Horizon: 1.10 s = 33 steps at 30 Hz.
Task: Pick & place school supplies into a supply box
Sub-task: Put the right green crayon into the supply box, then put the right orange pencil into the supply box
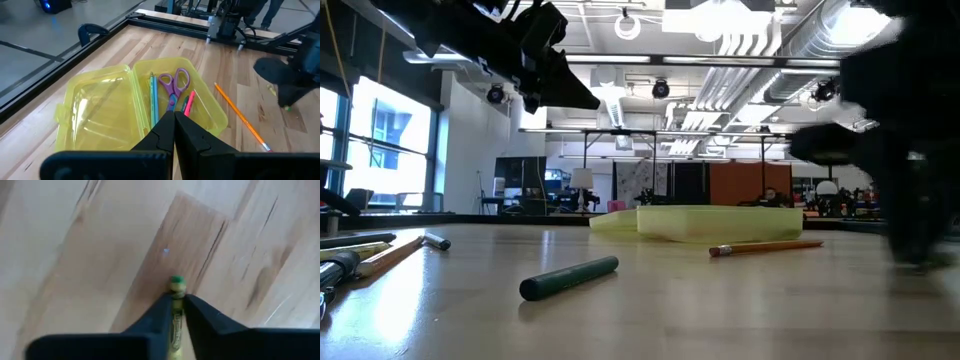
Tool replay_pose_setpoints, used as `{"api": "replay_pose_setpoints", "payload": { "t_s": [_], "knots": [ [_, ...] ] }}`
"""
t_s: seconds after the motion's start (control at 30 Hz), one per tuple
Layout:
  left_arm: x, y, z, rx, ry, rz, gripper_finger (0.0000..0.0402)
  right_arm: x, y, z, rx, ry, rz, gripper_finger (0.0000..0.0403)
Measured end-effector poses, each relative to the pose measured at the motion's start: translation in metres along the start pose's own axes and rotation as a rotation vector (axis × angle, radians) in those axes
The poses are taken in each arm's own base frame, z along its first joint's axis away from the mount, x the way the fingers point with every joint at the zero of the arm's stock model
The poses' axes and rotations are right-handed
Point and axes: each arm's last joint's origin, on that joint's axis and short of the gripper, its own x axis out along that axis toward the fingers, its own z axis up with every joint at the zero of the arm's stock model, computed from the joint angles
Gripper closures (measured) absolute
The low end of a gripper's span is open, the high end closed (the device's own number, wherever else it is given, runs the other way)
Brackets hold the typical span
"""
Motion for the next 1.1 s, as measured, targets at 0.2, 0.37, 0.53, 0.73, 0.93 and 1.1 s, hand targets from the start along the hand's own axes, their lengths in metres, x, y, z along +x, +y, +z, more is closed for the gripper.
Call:
{"api": "replay_pose_setpoints", "payload": {
  "t_s": [0.2, 0.37, 0.53, 0.73, 0.93, 1.1],
  "knots": [
    [0.000, 0.000, 0.000, 0.001, 0.001, 0.000, 0.0355, -0.027, -0.041, 0.023, -0.031, -0.115, -0.182, 0.0384],
    [0.000, 0.000, 0.000, 0.002, 0.001, 0.000, 0.0355, -0.041, -0.097, 0.027, -0.105, -0.105, -0.381, 0.0397],
    [0.000, 0.000, 0.000, 0.002, 0.002, 0.000, 0.0355, -0.045, -0.156, 0.013, -0.013, -0.122, -0.426, 0.0393],
    [0.000, 0.000, 0.000, 0.002, 0.003, -0.001, 0.0355, -0.041, -0.190, -0.013, 0.121, -0.206, -0.225, 0.0398],
    [0.000, 0.000, 0.000, 0.003, 0.005, 0.000, 0.0355, -0.031, -0.198, -0.023, 0.106, -0.165, -0.355, 0.0347],
    [0.000, 0.000, -0.001, 0.003, 0.006, 0.001, 0.0355, -0.027, -0.194, -0.020, 0.097, -0.167, -0.363, 0.0290]
  ]
}}
